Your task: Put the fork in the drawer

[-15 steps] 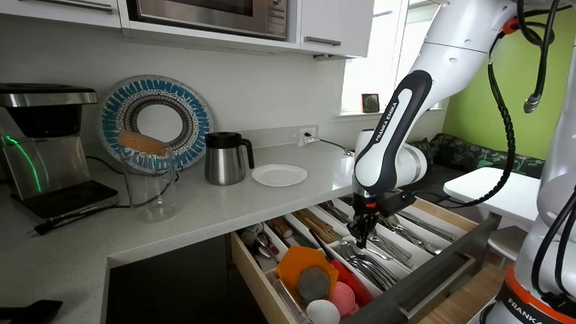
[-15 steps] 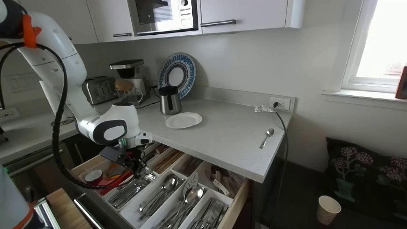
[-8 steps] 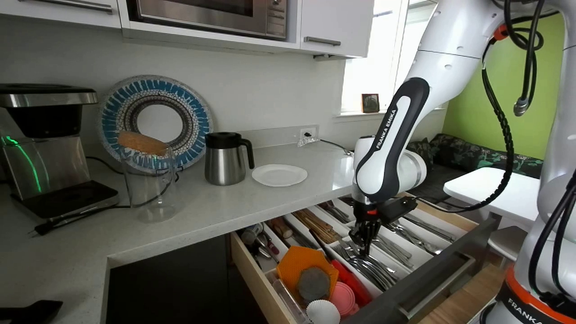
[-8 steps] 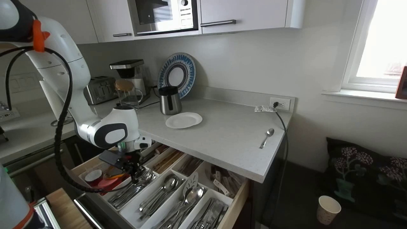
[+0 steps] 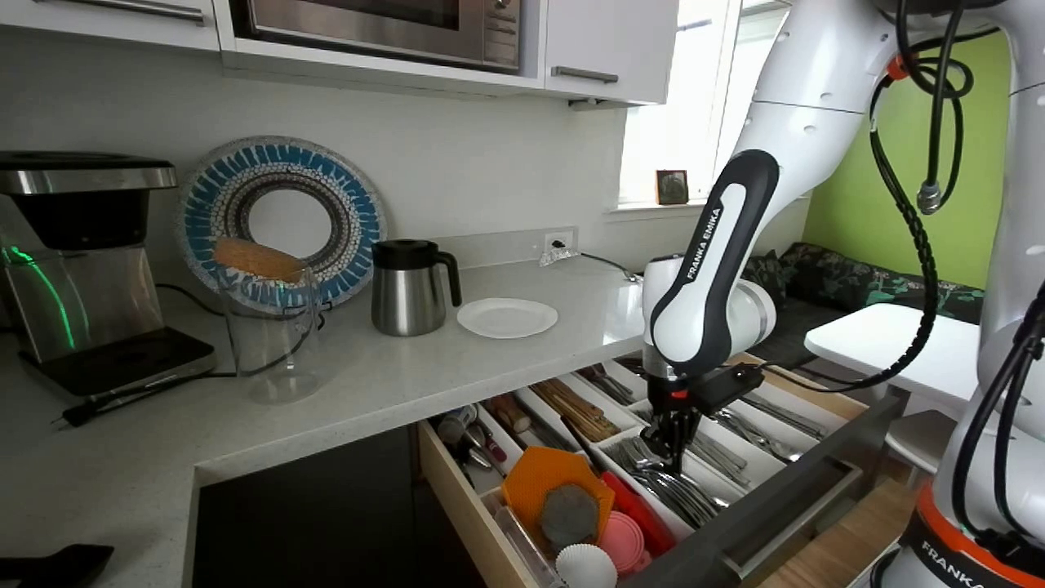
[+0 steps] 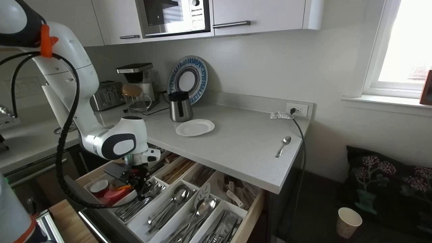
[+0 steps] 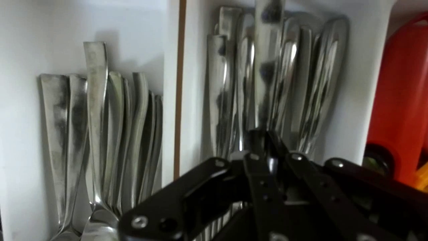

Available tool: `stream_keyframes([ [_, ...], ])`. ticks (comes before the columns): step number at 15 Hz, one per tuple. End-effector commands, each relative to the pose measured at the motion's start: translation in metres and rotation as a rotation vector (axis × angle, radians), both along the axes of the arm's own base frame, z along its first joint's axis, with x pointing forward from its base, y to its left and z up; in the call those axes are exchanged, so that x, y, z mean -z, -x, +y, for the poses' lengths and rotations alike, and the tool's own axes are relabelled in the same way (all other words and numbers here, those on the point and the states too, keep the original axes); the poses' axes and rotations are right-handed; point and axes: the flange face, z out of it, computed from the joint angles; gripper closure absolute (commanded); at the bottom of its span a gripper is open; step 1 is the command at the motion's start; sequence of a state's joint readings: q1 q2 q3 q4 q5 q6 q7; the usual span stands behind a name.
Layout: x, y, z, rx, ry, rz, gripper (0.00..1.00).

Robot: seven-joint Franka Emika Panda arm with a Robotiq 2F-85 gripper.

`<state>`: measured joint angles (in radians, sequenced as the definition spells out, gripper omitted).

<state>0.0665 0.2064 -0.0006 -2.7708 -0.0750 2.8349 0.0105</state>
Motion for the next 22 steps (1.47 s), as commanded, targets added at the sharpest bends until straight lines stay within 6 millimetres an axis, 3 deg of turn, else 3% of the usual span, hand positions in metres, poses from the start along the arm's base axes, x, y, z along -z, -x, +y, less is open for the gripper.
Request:
stream_keyframes([
  [1,0.005,0.005,-0.006,0.011,0.037,0.040,0.93],
  [2,0.005,0.006,-0.007,0.010,0.037,0.044,0.65],
  [3,0.004,0.005,-0.008,0.009,0.043,0.042,0.65],
  [7,-0.015,-0.007,-0.009,-0.020,0.064,-0.027,0.35],
  [10,-0.052,-0.028,-0.008,-0.082,0.099,-0.126,0.13],
  [11,-0.067,0.002,-0.009,-0.098,0.098,-0.162,0.07],
  [12,-0.081,-0.016,-0.012,-0.116,0.116,-0.190,0.01],
  [13,-0.095,-0.034,-0.016,-0.117,0.140,-0.208,0.00],
  [15,-0.125,-0.034,-0.033,-0.119,0.215,-0.225,0.00],
  [16,-0.136,-0.010,-0.041,-0.105,0.245,-0.249,0.00],
  [17,-0.142,0.000,-0.050,-0.097,0.282,-0.266,0.00],
  [18,-0.166,-0.029,-0.061,-0.074,0.326,-0.278,0.00],
  [21,-0.212,-0.023,-0.096,0.053,0.360,-0.365,0.00],
  [22,-0.216,0.008,-0.103,0.093,0.381,-0.414,0.00],
])
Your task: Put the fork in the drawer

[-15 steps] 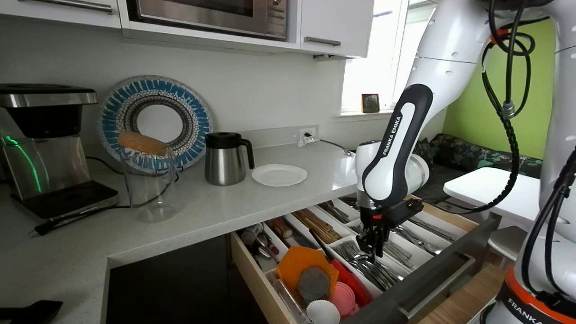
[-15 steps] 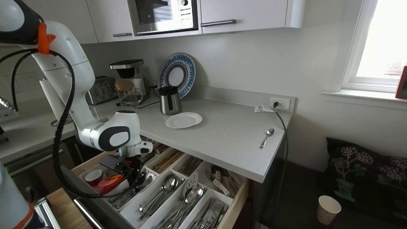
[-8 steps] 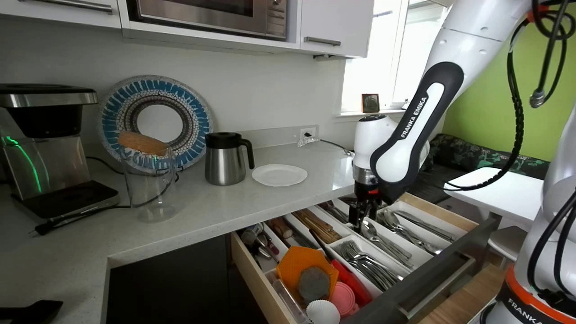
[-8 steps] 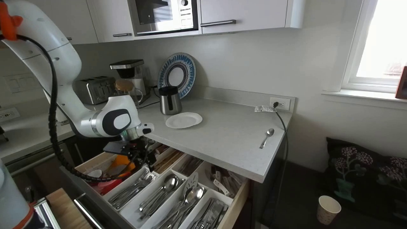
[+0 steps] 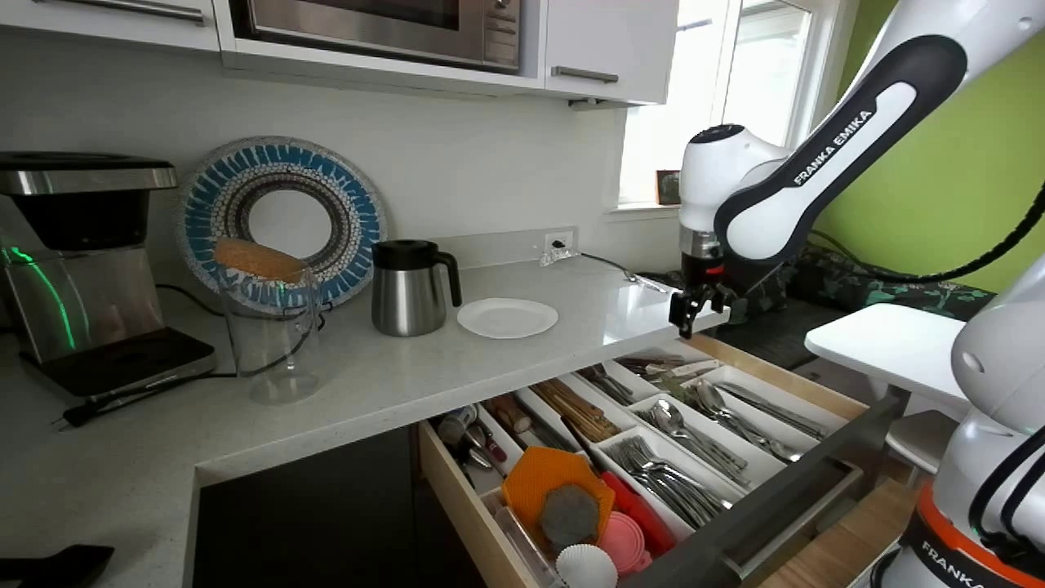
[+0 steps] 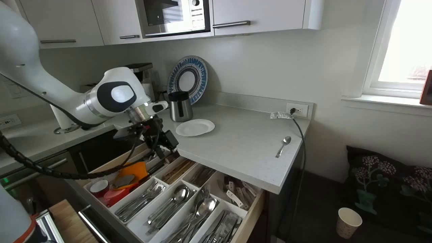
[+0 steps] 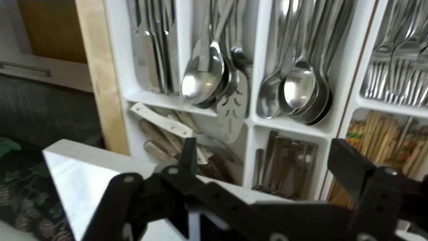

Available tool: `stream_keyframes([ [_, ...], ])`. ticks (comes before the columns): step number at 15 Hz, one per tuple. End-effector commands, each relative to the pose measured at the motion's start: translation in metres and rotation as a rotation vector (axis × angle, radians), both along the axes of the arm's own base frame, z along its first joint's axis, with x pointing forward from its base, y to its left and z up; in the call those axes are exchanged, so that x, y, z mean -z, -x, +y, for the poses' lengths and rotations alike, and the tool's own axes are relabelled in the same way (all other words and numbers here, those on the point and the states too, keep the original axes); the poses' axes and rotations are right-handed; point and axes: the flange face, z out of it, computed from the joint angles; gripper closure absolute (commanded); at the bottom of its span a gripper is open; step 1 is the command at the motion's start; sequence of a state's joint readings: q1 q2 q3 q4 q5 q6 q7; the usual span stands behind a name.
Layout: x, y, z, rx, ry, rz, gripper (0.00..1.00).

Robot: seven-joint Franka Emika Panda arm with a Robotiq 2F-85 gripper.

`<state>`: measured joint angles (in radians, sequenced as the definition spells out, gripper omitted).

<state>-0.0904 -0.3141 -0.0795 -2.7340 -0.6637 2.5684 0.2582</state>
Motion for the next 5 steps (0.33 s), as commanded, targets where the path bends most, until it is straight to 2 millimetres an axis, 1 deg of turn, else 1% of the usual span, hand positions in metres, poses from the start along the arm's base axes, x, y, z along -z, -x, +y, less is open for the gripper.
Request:
stream_keyframes([
  [1,-0.046,0.038,-0.030,0.122,0.027,-0.153,0.00],
  [2,-0.028,0.010,-0.021,0.071,0.015,-0.076,0.00],
  [3,-0.036,0.014,-0.027,0.081,0.020,-0.096,0.00],
  [4,-0.041,0.014,-0.028,0.078,0.023,-0.105,0.00],
  [5,-0.040,0.014,-0.025,0.072,0.025,-0.103,0.00],
])
